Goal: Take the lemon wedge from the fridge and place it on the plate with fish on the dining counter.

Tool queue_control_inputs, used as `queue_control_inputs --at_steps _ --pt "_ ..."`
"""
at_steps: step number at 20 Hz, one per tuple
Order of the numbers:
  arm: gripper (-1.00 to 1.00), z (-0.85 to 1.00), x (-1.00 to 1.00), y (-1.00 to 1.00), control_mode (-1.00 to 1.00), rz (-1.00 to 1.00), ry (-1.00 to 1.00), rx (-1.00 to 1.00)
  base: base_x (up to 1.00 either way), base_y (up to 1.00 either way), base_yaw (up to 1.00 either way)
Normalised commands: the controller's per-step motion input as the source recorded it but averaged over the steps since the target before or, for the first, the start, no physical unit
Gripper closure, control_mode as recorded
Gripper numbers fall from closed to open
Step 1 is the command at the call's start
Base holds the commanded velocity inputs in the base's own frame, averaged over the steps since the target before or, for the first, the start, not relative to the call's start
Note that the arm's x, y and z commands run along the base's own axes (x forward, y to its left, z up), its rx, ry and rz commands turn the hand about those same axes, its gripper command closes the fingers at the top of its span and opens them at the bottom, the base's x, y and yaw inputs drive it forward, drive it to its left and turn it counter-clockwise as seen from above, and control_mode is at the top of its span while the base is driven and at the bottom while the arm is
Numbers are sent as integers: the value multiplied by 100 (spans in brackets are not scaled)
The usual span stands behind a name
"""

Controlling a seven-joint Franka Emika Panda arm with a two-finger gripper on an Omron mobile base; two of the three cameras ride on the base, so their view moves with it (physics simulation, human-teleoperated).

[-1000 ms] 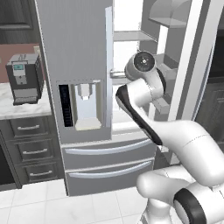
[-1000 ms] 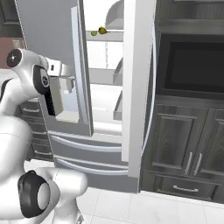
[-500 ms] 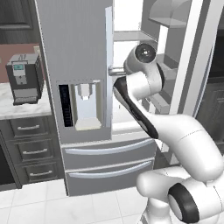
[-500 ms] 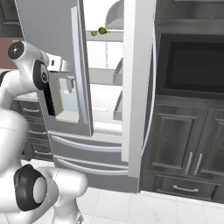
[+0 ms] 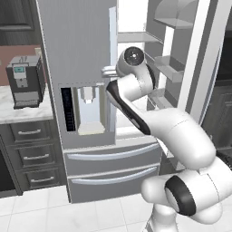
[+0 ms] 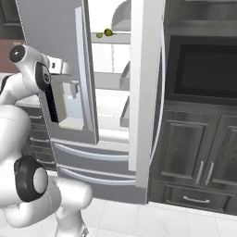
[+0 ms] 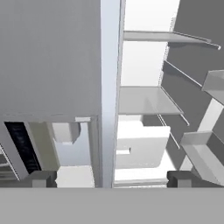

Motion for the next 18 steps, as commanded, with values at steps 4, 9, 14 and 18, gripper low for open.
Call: queue_control_inputs --at_steps 4,9,14,18 --pt "-100 -10 84 0 -100 0 2 0 0 0 0" --pt "-100 -21 64 -19 -100 5 1 4 0 0 0" --pt "-100 -7 37 -2 -100 5 0 9 0 0 0" --pt "-100 -9 31 -1 -100 3 0 3 0 0 0"
